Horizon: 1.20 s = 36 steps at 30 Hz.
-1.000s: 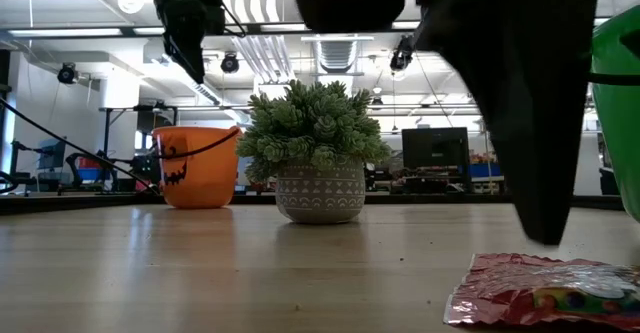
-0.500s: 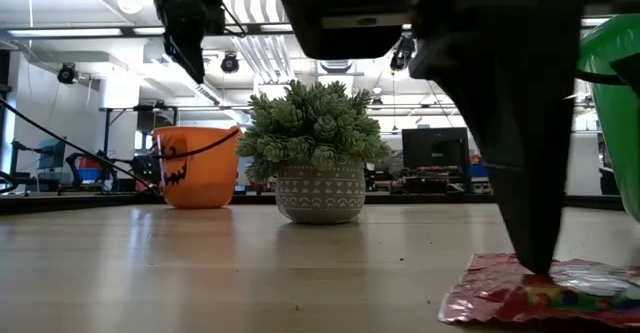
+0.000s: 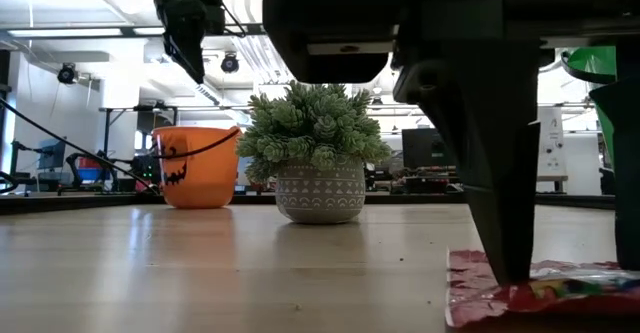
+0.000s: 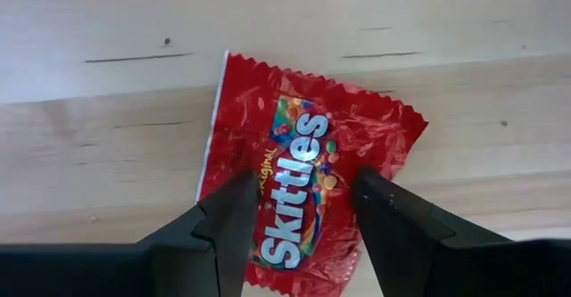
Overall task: Organize candy in baskets
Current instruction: Put the red candy into the orange bucket
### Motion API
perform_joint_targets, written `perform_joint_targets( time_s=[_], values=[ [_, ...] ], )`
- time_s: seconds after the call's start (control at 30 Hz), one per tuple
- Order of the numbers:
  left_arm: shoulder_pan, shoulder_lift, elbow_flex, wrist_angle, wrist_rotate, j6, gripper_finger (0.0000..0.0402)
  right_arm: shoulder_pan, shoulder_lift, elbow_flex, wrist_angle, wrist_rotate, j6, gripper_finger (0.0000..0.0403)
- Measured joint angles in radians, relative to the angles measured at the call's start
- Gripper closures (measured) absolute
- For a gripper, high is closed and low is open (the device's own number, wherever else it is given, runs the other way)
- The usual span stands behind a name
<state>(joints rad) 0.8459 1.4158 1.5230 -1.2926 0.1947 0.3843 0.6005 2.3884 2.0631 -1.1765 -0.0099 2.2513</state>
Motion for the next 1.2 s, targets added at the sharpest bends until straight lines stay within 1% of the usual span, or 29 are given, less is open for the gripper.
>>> perform_joint_targets(
  time_s=[0.27,0.4,0.5,0.73,0.83,1.03,1.2],
  values=[
    [0.0,0.0,0.0,0.0,0.0,0.0,0.0242,-0.005,0.004,-0.024,0.013,-0.024,-0.002,0.0225],
    [0.0,0.0,0.0,-0.001,0.0,0.0,0.0242,-0.006,0.004,-0.044,0.02,-0.025,0.0,0.024],
    [0.0,0.0,0.0,0.0,0.0,0.0,0.0242,-0.006,0.004,-0.066,0.034,-0.025,0.008,0.027],
    [0.0,0.0,0.0,0.001,0.0,0.0,0.0242,-0.008,0.004,-0.1,0.071,-0.024,0.006,0.0357],
    [0.0,0.0,0.0,0.001,0.0,0.0,0.0242,-0.009,0.004,-0.101,0.071,-0.024,-0.003,0.0385],
    [0.0,0.0,0.0,0.001,0.0,0.0,0.0242,-0.009,0.003,-0.08,0.056,-0.016,-0.017,0.0392],
    [0.0,0.0,0.0,0.002,0.0,0.0,0.0242,-0.011,0.003,-0.045,0.044,-0.016,-0.098,0.0368]
  ],
)
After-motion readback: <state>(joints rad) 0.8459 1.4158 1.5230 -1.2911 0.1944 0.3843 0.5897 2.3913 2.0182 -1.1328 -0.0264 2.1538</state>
